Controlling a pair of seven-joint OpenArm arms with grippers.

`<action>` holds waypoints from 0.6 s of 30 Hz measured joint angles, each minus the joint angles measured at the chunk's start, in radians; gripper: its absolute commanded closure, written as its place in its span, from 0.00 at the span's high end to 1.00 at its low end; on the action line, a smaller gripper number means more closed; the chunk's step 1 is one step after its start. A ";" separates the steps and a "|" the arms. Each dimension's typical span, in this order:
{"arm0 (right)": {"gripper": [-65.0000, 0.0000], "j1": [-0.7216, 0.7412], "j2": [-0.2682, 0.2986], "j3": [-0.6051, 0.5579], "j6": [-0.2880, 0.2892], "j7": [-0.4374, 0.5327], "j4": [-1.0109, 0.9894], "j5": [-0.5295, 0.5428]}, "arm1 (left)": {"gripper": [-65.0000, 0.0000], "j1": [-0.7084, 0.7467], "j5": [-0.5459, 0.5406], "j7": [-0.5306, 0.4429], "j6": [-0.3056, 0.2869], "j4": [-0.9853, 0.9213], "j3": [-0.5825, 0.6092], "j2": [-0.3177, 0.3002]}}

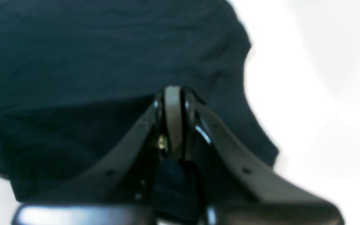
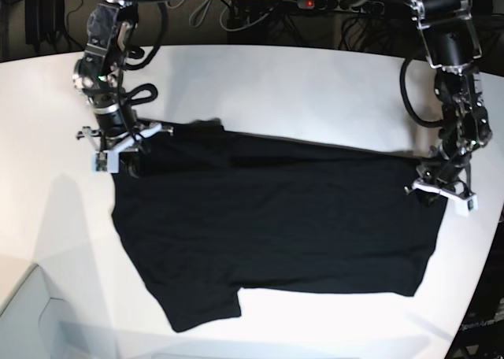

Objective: Layout the t-shirt on the table in an organized manner, then fold the t-shirt properly
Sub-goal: 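Lift the held shoulder edge and fold it over the shirt body, then lower the folded edge onto the shirt and adjust both grippers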

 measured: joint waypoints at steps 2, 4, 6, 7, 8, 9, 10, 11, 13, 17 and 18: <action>0.00 0.017 0.003 0.002 0.000 -0.002 -0.023 0.000 | 0.00 -0.036 0.006 0.000 0.006 -0.050 0.000 0.000; 0.00 0.034 0.005 0.003 0.000 0.000 -0.041 -0.001 | 0.00 -0.064 0.006 -0.004 0.008 -0.090 -0.010 -0.005; 0.00 0.040 0.005 0.001 0.000 0.003 -0.051 -0.001 | 0.00 -0.079 0.008 -0.004 0.009 -0.120 -0.011 -0.008; 0.00 0.042 0.007 0.000 0.000 0.003 -0.054 -0.001 | 0.00 -0.079 0.008 -0.003 0.010 -0.124 -0.011 -0.007; 0.00 0.045 0.011 -0.001 0.000 -0.003 -0.056 -0.001 | 0.00 -0.079 0.008 -0.003 0.010 -0.125 -0.011 -0.005; 0.00 0.048 0.013 -0.001 0.000 -0.004 -0.056 -0.001 | 0.00 -0.078 0.008 -0.002 0.009 -0.125 -0.011 -0.005; 0.00 0.054 0.014 0.002 0.000 -0.004 -0.056 -0.001 | 0.00 -0.079 0.007 -0.003 0.010 -0.125 -0.011 -0.005; 0.00 0.060 0.016 0.002 0.000 -0.003 -0.056 -0.001 | 0.00 -0.079 0.007 -0.004 0.010 -0.125 -0.011 -0.005; 0.00 0.064 0.018 0.000 0.000 0.000 -0.056 0.000 | 0.00 -0.079 -0.001 0.000 0.008 -0.125 -0.011 -0.016; 0.00 0.061 0.018 0.000 0.000 -0.002 -0.056 -0.001 | 0.00 -0.078 0.000 0.000 0.009 -0.126 -0.012 -0.038; 0.00 0.061 0.016 0.000 0.000 -0.003 -0.056 0.000 | 0.00 -0.079 0.000 0.000 0.009 -0.126 -0.013 -0.037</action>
